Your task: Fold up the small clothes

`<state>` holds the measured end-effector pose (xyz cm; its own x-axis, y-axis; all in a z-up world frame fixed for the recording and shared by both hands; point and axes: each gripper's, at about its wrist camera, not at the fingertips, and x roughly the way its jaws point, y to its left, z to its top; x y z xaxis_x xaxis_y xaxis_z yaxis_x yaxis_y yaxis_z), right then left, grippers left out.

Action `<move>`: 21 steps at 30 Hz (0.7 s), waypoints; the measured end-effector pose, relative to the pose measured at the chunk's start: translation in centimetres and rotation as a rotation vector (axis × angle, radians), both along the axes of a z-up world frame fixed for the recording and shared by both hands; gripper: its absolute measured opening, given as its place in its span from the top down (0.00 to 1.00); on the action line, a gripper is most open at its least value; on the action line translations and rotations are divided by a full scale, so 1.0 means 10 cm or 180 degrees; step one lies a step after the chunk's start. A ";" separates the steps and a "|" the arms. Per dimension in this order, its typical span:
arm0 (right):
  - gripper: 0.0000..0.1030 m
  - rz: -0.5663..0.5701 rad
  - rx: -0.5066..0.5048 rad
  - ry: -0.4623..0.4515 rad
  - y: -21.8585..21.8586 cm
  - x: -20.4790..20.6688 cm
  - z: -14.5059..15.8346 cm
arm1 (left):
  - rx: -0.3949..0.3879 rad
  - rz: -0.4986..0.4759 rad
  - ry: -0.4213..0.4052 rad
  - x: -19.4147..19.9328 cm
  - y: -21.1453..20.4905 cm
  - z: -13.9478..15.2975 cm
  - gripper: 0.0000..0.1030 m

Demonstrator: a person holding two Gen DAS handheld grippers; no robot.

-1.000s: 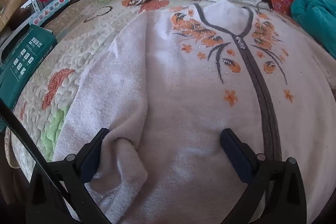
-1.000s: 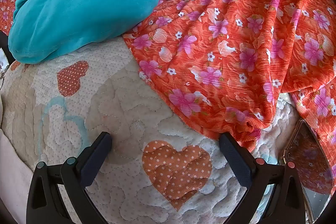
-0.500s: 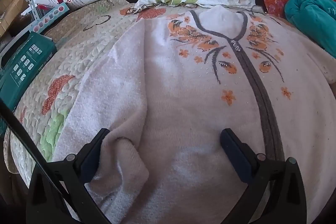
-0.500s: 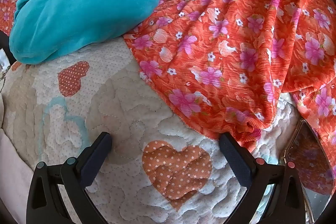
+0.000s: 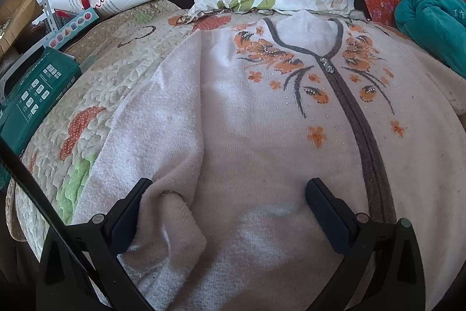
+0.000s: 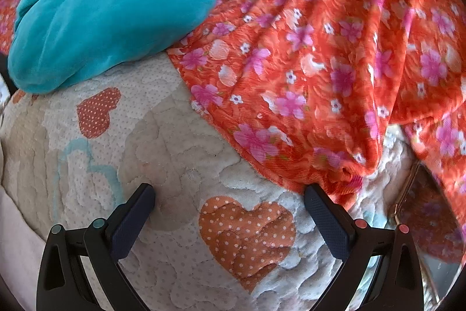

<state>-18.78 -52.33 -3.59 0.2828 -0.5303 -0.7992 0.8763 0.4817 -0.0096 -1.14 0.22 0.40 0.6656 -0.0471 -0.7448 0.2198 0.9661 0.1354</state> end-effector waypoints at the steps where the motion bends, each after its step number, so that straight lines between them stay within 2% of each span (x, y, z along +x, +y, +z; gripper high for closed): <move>1: 0.00 -0.0054 0.0110 0.0012 -0.03 -0.01 0.02 | -0.0004 0.0001 -0.0006 0.00 0.00 0.00 0.00; 3: 0.00 -0.0108 0.0221 0.0036 -0.06 0.00 0.03 | 0.0009 0.0007 -0.0013 0.01 -0.01 0.00 0.00; 6: 0.00 -0.0038 0.0225 0.0062 -0.03 0.01 0.10 | -0.0009 0.0000 -0.0022 0.00 0.01 0.00 0.00; 8: 0.08 -0.0076 0.0137 -0.0034 0.06 -0.04 0.25 | -0.0010 -0.0003 -0.0022 0.00 0.00 0.00 0.00; 9: 0.08 -0.0094 0.0051 -0.0112 0.14 -0.07 0.35 | -0.0012 -0.0002 -0.0028 0.00 -0.01 0.00 0.00; 14: 0.05 -0.0052 -0.0785 -0.0595 0.85 -0.29 1.03 | -0.0025 -0.0004 -0.0028 0.02 -0.02 0.02 0.00; 16: 0.04 0.0024 -0.1228 -0.0694 1.30 -0.33 1.25 | -0.0023 0.0001 -0.0039 0.00 -0.03 0.02 0.00; 17: 0.00 0.0045 -0.1462 -0.0704 1.56 -0.35 1.31 | -0.0021 0.0001 -0.0040 0.00 -0.03 0.02 0.00; 18: 0.00 0.0079 -0.1750 -0.0763 1.87 -0.40 1.37 | -0.0023 0.0001 -0.0041 -0.01 -0.02 0.01 0.00; 21: 0.00 0.0322 -0.2102 -0.1033 2.47 -0.46 1.28 | -0.0022 0.0001 -0.0046 -0.01 -0.01 0.01 0.00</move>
